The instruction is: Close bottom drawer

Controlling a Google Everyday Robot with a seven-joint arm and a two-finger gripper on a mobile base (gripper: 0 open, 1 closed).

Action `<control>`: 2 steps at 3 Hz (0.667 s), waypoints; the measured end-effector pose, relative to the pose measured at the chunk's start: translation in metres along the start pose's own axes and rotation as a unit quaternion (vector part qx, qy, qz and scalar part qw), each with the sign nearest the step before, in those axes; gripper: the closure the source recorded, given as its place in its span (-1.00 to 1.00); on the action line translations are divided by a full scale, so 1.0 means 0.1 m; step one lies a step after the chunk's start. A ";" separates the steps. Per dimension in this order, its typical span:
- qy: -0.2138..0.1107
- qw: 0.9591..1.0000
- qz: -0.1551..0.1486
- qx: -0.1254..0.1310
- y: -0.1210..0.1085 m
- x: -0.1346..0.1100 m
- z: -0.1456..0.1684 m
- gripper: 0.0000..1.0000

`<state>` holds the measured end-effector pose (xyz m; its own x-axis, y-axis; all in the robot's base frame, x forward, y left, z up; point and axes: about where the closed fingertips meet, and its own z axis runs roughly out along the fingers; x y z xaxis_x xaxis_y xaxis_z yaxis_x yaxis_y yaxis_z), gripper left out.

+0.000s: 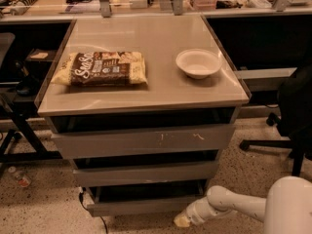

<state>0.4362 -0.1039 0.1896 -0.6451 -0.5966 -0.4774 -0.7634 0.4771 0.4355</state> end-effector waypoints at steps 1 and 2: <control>0.003 1.000 -0.017 0.001 -0.06 -0.17 0.07 1.00; 0.006 1.000 -0.029 0.005 -0.11 -0.30 0.09 1.00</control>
Offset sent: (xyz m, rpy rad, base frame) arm 0.0452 0.0242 0.0069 -0.0284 -0.0645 0.0628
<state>0.4634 -0.0851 0.1920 -0.5992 -0.6314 -0.4922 -0.7999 0.4479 0.3994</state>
